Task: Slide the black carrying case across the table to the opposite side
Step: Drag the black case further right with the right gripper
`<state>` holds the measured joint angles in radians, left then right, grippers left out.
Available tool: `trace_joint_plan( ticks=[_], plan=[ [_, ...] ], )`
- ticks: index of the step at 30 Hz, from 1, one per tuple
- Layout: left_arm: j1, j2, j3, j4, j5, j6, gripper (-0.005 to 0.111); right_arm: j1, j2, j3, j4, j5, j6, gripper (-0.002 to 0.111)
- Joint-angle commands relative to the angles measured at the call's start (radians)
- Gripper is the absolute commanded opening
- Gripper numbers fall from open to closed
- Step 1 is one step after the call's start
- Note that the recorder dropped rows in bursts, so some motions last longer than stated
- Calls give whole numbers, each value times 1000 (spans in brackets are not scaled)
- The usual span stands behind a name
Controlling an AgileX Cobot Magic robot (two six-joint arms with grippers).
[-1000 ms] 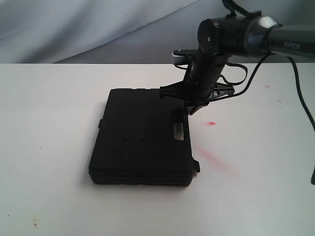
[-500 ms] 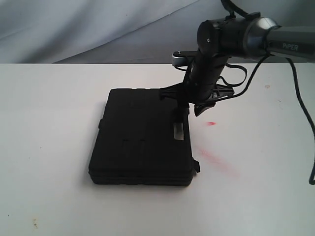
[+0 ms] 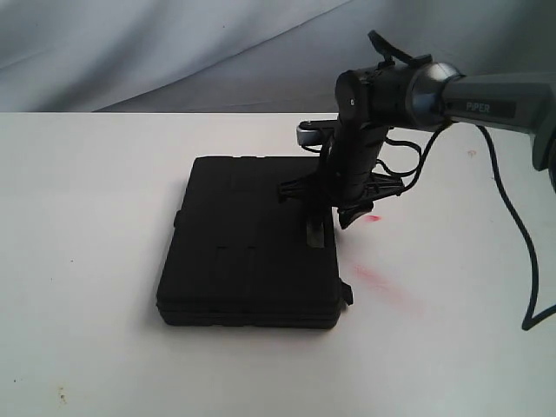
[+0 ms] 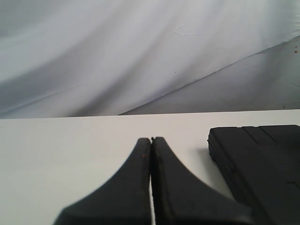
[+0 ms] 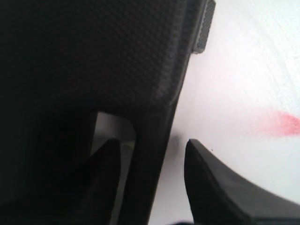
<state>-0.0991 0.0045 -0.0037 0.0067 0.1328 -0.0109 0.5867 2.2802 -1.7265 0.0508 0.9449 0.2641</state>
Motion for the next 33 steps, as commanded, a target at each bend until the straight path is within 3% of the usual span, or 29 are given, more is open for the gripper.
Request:
trace_joint_plan(
  ticks=[1, 8, 13, 33],
  plan=[
    [2, -5, 4, 2, -1, -11, 0, 5, 16, -8, 10, -12, -3, 41],
    [2, -5, 4, 2, -1, -11, 0, 5, 20, -8, 10, -20, -3, 25],
    [2, -5, 4, 2, -1, -11, 0, 5, 20, -8, 10, -17, -3, 0],
    [2, -5, 4, 2, -1, -11, 0, -26, 3, -8, 2, -17, -2, 0]
  ],
)
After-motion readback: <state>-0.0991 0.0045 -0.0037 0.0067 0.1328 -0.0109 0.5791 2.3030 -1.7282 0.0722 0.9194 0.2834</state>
